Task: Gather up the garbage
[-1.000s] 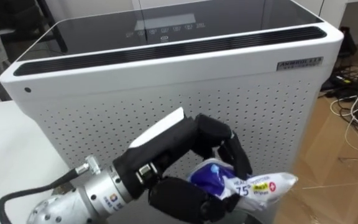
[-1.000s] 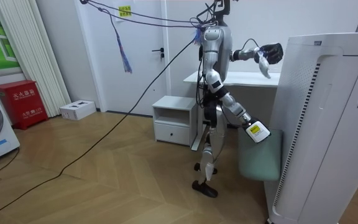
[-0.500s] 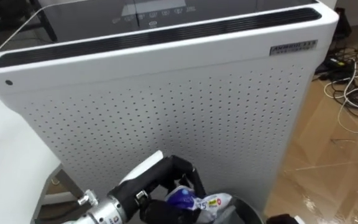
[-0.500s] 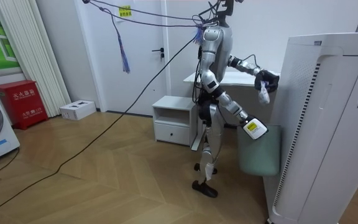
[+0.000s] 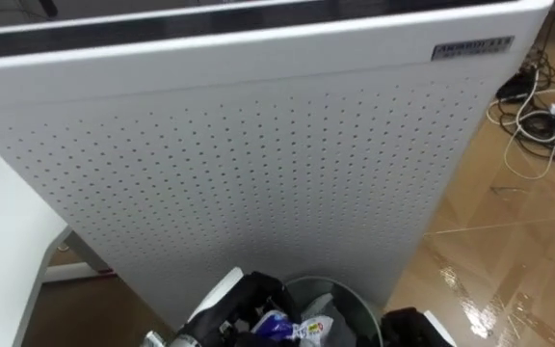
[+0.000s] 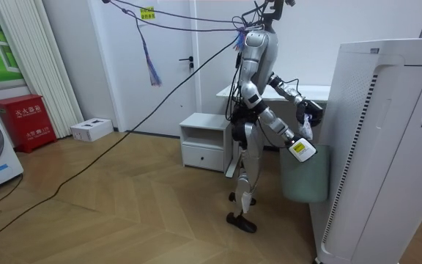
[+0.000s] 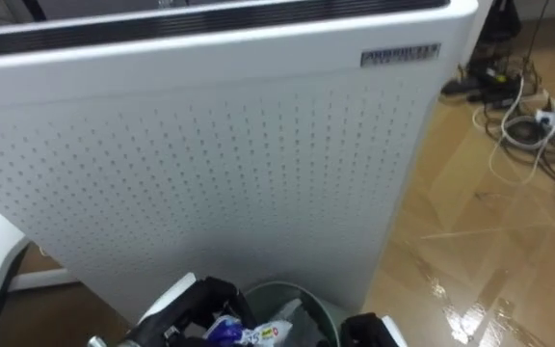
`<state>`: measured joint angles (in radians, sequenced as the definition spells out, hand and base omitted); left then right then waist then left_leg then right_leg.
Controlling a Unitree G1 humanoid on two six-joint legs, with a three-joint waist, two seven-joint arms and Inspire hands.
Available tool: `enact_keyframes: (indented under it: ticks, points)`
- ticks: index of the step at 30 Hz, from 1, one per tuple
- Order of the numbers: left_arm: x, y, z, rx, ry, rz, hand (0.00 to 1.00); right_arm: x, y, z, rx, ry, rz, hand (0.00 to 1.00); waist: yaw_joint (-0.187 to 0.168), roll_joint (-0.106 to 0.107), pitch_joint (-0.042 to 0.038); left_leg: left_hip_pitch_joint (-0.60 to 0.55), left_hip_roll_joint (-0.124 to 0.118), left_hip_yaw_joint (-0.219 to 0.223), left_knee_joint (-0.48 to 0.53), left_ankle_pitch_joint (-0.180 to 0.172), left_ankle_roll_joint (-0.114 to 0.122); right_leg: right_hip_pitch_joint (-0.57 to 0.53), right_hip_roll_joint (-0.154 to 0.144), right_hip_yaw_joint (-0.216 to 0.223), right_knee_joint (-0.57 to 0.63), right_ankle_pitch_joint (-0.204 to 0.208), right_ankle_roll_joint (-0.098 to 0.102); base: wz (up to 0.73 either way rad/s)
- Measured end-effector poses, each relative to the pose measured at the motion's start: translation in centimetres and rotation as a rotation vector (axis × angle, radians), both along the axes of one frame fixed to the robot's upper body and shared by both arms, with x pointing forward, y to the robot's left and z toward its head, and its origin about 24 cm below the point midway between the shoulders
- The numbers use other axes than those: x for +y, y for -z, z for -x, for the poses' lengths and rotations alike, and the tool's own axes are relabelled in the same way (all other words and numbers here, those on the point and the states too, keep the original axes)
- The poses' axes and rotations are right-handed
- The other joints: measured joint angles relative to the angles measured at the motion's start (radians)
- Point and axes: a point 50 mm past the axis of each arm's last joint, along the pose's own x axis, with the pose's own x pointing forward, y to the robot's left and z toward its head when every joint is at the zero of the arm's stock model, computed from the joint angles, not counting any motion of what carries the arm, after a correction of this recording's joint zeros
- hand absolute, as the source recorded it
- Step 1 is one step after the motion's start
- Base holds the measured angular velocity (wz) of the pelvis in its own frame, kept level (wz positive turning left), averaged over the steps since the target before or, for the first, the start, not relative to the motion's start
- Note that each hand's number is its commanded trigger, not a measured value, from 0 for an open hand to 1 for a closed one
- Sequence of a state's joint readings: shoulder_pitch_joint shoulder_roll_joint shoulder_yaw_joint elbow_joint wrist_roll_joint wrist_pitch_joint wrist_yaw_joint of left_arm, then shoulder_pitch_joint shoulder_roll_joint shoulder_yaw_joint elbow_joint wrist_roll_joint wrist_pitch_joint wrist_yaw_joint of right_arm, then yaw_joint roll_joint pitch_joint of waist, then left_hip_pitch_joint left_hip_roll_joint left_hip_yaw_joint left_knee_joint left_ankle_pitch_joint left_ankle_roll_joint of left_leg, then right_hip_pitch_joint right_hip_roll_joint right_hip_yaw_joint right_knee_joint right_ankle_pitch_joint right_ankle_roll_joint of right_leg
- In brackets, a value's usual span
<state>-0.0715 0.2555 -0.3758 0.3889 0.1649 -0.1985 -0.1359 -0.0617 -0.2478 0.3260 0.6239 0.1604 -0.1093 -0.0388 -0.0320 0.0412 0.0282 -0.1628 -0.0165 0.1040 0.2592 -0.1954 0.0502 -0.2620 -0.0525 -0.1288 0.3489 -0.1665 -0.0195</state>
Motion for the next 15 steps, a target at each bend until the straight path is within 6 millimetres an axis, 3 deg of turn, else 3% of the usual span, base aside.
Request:
enact_keyframes:
  ticks: [1, 2, 15]
  points:
    - [0.0, 0.3, 0.1, 0.012, -0.004, -0.005, 0.55, 0.1, 0.0, 0.0, 0.001, -0.008, -0.007, 1.0, 0.0, 0.0, 0.0, 0.0, 0.001, 0.0, 0.0, 0.0, 0.0, 0.0, -0.001, -0.001, 0.0, 0.001, -0.001, 0.05]
    - [-0.1, 0.5, 0.1, 0.019, -0.007, -0.005, 0.0, 0.3, 0.0, 0.0, 0.001, -0.01, -0.012, 1.0, 0.0, 0.0, 0.0001, -0.001, 0.001, 0.0, 0.001, 0.0, 0.0, 0.0, -0.001, -0.001, 0.001, 0.001, -0.001, 0.0]
    - [-0.7, 1.3, 0.4, 0.022, 0.009, -0.058, 0.0, 1.7, -0.3, -0.3, 0.0, -0.08, -0.08, 1.0, 0.01, -0.013, 0.0011, -0.003, -0.001, 0.02, 0.014, 0.0, 0.0, -0.021, 0.0, 0.025, 0.024, -0.002, -0.004, -0.04]
